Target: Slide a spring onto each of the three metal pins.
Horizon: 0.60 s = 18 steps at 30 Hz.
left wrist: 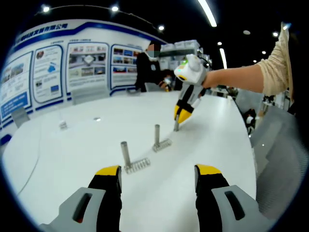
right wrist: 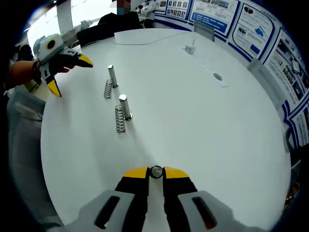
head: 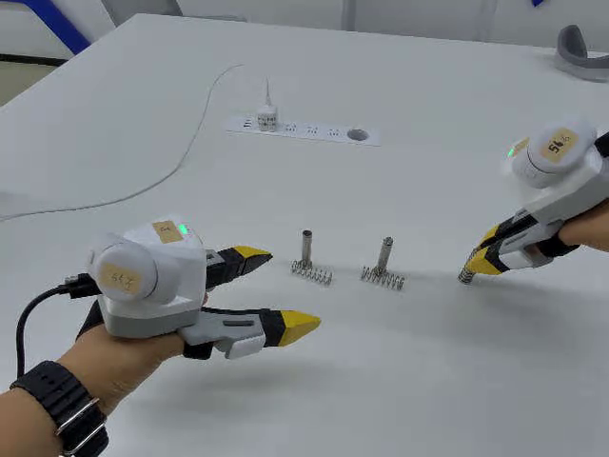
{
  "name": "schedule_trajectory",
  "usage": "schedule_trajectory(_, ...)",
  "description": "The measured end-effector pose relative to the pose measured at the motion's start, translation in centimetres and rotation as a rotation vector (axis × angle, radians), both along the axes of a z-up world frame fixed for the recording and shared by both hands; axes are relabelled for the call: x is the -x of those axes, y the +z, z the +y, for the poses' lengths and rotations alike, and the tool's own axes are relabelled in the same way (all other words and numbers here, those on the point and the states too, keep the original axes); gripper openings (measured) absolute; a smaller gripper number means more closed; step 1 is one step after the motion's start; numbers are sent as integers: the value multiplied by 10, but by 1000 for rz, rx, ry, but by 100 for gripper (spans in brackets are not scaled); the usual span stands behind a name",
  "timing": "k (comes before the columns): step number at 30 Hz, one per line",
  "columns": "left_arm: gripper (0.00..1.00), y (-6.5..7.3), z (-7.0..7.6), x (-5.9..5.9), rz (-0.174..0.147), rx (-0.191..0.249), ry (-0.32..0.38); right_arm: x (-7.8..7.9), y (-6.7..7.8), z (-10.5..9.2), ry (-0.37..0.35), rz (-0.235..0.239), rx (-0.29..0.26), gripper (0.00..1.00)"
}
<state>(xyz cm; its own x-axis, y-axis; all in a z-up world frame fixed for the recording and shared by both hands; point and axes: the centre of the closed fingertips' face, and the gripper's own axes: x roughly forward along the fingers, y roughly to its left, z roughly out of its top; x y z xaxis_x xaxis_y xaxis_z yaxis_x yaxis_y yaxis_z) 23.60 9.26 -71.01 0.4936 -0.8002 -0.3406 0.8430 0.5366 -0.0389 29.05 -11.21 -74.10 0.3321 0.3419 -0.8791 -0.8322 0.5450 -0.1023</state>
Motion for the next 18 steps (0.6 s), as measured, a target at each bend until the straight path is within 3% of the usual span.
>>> schedule_trajectory(9, 62, 0, 0, 0, 0, 0, -2, 3, 3, 1, 1, -13, -14, 16)
schedule_trajectory(18, 62, 0, 0, 0, -2, -1, -2, 5, 19, 1, 17, -83, 5, 22)
